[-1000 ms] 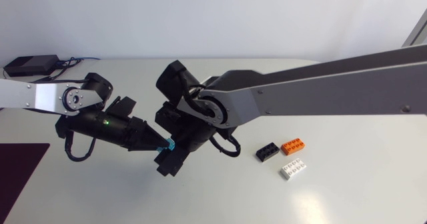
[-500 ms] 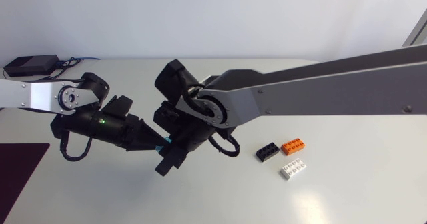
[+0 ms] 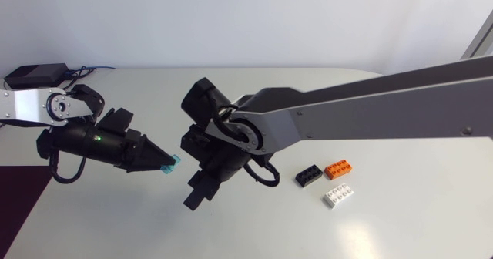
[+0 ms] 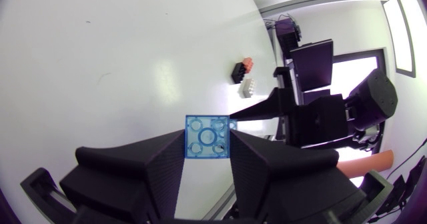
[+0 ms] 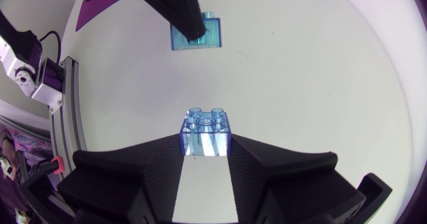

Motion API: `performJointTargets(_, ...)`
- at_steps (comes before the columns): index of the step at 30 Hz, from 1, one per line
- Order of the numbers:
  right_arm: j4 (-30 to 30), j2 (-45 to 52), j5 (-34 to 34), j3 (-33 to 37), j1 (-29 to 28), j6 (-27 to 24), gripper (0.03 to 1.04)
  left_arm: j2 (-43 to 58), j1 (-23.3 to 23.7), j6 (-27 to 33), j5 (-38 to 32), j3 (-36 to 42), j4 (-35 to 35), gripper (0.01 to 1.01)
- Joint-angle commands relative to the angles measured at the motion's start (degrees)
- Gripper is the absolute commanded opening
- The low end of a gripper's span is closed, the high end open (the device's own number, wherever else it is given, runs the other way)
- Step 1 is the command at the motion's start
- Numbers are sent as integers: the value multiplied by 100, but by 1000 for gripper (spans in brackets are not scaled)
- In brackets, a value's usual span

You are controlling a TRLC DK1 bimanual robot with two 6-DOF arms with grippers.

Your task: Sort duplo bricks by size, large to the right and small to the left

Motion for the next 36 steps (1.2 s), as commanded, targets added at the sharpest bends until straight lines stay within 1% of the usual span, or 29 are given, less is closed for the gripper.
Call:
performJointTargets(1, -106, 73, 14, 81, -4, -34, 344, -99, 82, 333, -469, 117, -124, 246)
performJointTargets(2, -159, 117, 14, 169, -13, -43, 346, -99, 91, 368, -812, 91, -106, 248)
performJointTargets(5, -335, 301, 14, 468, -4, -60, 346, -3, 205, 535, -1533, 56, -62, 249)
performJointTargets(7, -431, 433, 14, 679, 14, -78, 346, 59, 249, 570, -1998, -41, 105, 252)
performJointTargets(11, -677, 776, 5, 1110, 110, -78, 348, 200, 266, 562, -2816, -314, 597, 266)
performJointTargets(13, -809, 969, 14, 1312, 163, -78, 348, 261, 266, 483, -3246, -472, 993, 279)
performJointTargets(19, -1257, 1374, -12, 2050, 198, -139, 348, 437, 257, 456, -3765, -683, 1291, 302)
performJointTargets(21, -1337, 1532, -12, 2252, 216, -148, 349, 437, 240, 465, -3809, -718, 1291, 402)
performJointTargets(22, -1372, 1628, -12, 2375, 224, -157, 349, 437, 249, 465, -3826, -718, 1291, 497)
performJointTargets(25, -1468, 1901, -21, 2674, 277, -183, 352, 375, 257, 456, -3818, -691, 1256, 670)
performJointTargets(27, -1547, 2094, -39, 2867, 304, -192, 361, 252, 301, 456, -3818, -691, 1230, 866)
performJointTargets(28, -1583, 2182, -48, 2955, 312, -201, 364, 191, 310, 456, -3818, -683, 1203, 902)
performJointTargets(31, -1662, 2384, -144, 3149, 365, -227, 454, -64, 460, 447, -3809, -656, 1195, 980)
performJointTargets(36, -1741, 2665, -188, 3456, 418, -271, 472, -433, 706, 439, -3756, -612, 1195, 980)
